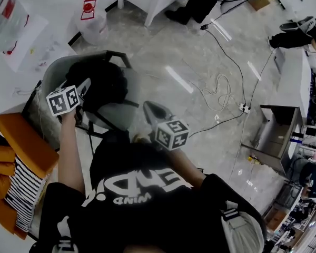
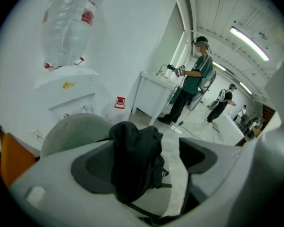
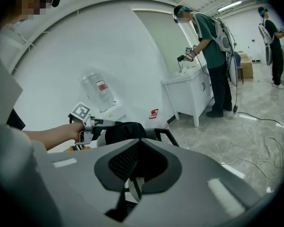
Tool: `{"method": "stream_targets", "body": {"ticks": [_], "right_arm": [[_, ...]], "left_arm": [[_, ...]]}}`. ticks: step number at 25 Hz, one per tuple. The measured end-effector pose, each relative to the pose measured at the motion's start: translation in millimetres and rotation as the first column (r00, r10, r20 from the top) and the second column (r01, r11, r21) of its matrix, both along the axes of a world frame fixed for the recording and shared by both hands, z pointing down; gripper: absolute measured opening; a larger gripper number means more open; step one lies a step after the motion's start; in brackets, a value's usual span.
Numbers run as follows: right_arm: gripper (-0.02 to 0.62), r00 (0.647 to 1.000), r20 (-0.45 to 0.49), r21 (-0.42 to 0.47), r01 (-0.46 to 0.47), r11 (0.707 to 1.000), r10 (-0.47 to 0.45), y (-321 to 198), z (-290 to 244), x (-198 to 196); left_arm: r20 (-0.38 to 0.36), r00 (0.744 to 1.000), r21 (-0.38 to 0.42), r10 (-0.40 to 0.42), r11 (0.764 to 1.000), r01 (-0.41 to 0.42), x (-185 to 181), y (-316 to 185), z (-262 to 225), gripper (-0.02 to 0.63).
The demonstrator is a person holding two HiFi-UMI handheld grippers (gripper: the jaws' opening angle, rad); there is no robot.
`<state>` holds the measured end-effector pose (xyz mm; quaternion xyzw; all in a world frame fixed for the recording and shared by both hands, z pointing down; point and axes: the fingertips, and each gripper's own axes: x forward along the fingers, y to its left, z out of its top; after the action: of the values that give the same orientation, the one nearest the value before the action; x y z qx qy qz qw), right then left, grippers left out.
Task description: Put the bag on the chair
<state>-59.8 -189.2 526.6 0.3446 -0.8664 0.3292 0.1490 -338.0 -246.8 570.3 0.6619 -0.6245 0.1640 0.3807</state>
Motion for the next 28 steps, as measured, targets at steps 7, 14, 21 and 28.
{"method": "stream_targets", "body": {"ticks": [7, 14, 21, 28], "right_arm": [[0.002, 0.999, 0.026, 0.04, 0.022, 0.999, -0.024, 27.0, -13.7, 22.3], [0.002, 0.998, 0.047, 0.072, 0.035, 0.997, -0.038, 61.0, -24.9, 61.8], [0.002, 0.997, 0.057, 0.08, 0.052, 0.995, -0.057, 92.6, -28.0, 108.7], [0.002, 0.993, 0.083, 0.108, 0.073, 0.991, -0.082, 112.6, -45.2, 109.7]], "left_arm": [[0.028, 1.0, 0.096, 0.008, 0.995, -0.011, 34.0, 26.6, -42.9, 0.43], [0.035, 0.999, 0.148, 0.013, 0.989, -0.018, 80.3, 71.0, -73.0, 0.43], [0.045, 0.998, 0.203, 0.031, 0.978, -0.039, 136.8, 118.3, -108.4, 0.429], [0.034, 0.993, 0.246, 0.11, 0.963, -0.115, 179.4, 164.2, -145.6, 0.401]]}}
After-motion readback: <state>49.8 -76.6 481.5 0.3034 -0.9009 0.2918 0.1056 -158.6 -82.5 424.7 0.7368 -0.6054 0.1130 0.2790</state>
